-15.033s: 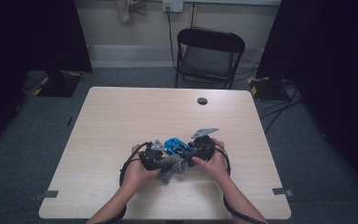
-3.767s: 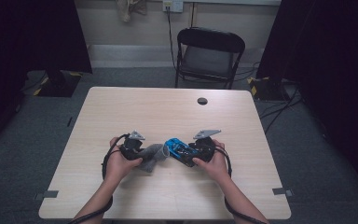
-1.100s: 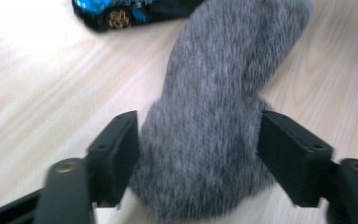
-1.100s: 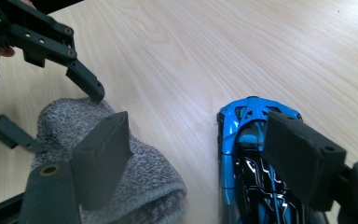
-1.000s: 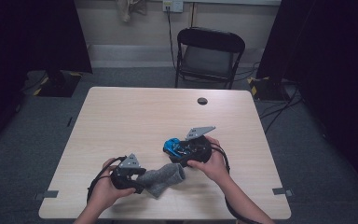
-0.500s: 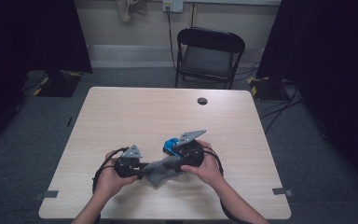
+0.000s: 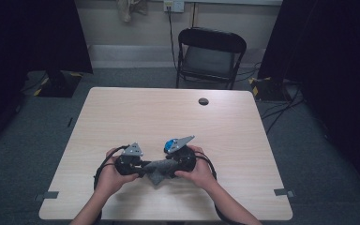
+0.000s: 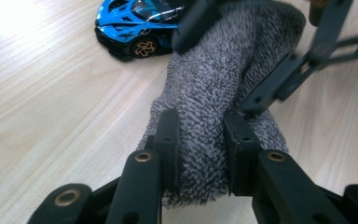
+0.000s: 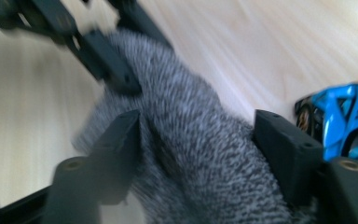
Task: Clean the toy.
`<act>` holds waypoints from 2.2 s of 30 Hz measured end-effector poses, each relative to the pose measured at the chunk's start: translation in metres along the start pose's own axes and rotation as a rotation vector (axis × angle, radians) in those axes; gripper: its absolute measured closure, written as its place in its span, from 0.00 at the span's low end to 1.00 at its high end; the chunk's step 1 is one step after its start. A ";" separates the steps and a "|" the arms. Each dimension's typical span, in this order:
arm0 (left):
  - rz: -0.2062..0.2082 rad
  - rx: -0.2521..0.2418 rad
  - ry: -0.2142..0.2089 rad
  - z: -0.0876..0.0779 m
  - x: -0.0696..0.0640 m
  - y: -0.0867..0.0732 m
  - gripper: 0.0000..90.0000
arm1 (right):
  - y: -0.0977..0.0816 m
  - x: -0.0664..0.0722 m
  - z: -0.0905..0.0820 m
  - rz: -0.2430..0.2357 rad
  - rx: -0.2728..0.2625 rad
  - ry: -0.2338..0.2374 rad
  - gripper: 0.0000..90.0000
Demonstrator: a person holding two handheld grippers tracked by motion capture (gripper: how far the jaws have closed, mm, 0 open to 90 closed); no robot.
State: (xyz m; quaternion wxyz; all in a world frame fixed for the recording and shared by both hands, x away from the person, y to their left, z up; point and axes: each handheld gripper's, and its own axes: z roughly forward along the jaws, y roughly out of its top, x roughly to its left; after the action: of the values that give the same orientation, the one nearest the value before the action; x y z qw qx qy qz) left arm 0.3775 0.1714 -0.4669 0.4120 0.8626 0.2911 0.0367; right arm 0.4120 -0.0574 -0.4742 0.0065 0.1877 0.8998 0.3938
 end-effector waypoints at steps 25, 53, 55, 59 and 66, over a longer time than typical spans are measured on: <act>-0.029 -0.140 0.159 -0.034 0.004 0.020 0.23 | 0.014 -0.007 -0.027 0.014 0.013 -0.033 0.78; -0.052 -0.104 0.076 0.043 0.006 0.052 0.19 | -0.050 -0.043 -0.129 0.069 0.009 -0.137 0.77; -0.051 -0.104 0.073 0.048 0.006 0.055 0.19 | -0.056 -0.044 -0.132 0.077 0.018 -0.150 0.76; -0.043 -0.102 0.072 0.056 0.004 0.061 0.19 | -0.066 -0.047 -0.135 0.096 0.028 -0.172 0.76; -0.035 -0.101 0.072 0.066 0.003 0.069 0.19 | -0.082 -0.053 -0.140 0.132 0.031 -0.201 0.75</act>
State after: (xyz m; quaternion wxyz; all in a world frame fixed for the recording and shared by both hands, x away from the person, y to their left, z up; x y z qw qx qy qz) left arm 0.4330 0.0932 -0.4603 0.4448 0.8337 0.3184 0.0751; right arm 0.4115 -0.2250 -0.4431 0.0680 0.2851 0.8863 0.3586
